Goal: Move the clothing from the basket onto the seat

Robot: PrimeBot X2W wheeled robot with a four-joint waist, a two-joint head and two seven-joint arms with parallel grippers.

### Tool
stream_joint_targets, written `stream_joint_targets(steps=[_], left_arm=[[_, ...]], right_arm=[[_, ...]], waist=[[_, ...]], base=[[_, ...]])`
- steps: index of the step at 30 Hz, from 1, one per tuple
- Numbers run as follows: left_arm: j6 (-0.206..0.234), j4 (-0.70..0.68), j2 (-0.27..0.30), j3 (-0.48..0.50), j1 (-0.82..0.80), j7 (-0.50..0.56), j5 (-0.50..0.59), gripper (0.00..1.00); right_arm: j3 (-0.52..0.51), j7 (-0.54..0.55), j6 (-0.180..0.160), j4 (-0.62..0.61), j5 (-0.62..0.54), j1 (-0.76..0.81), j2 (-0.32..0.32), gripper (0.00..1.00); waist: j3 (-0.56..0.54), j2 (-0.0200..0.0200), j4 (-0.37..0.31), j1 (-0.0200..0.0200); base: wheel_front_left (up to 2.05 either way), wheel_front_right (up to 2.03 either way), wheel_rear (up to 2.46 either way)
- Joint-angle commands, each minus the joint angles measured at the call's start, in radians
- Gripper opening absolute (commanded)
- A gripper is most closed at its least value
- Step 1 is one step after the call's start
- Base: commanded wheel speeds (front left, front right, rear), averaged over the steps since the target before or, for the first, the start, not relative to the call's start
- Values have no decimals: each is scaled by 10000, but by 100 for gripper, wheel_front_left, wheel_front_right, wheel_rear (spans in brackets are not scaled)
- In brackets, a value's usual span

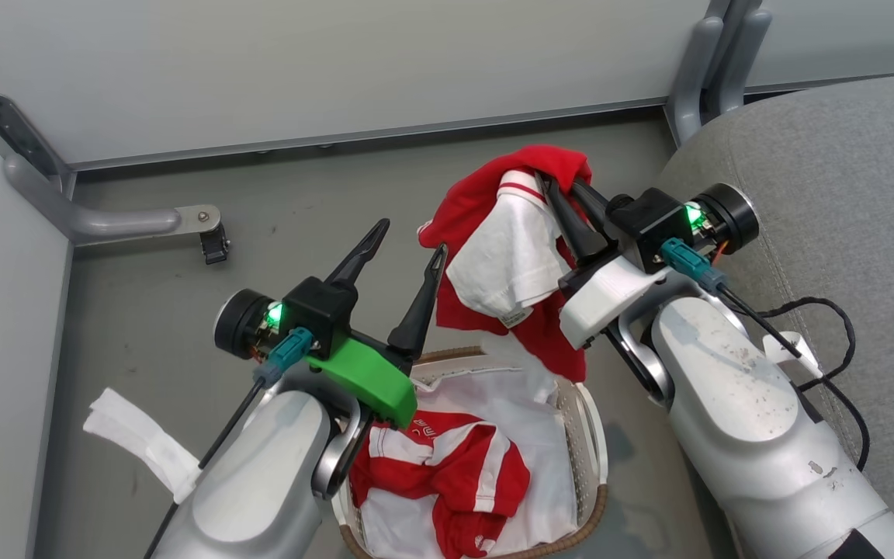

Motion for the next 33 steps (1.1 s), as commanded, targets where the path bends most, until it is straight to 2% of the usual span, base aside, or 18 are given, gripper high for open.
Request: stream_joint_targets(steps=[1, 8, 13, 27, 33], left_arm=[[-54, -108, -60, 180, 247, -4, 146, 100], [-217, -398, -323, 789, 1091, -6, 626, 100], [-313, -511, -443, 1094, 1378, -7, 913, 100], [-520, -696, -589, 1436, 1395, -8, 1556, 100], [-586, -598, -591, 1260, 1195, -8, 1692, 100]], right_arm=[[-118, -24, -10, -66, -119, 161, -35, 0], [-844, -24, -10, -231, -373, 317, -37, 0], [-1506, -26, -10, -511, -752, 267, -47, 0], [-2256, -26, -10, -1798, -955, 481, -736, 0], [-2571, -26, -10, -2002, -895, 631, -873, 0]], waist=[[24, 0, -21, 0], [91, 0, -174, 0], [176, 0, -618, 0], [828, 0, -3288, 0], [1114, 0, -4078, 0]], base=[[0, 0, 0], [0, 0, 0], [0, 0, 0], [0, 0, 0], [0, 0, 0]])
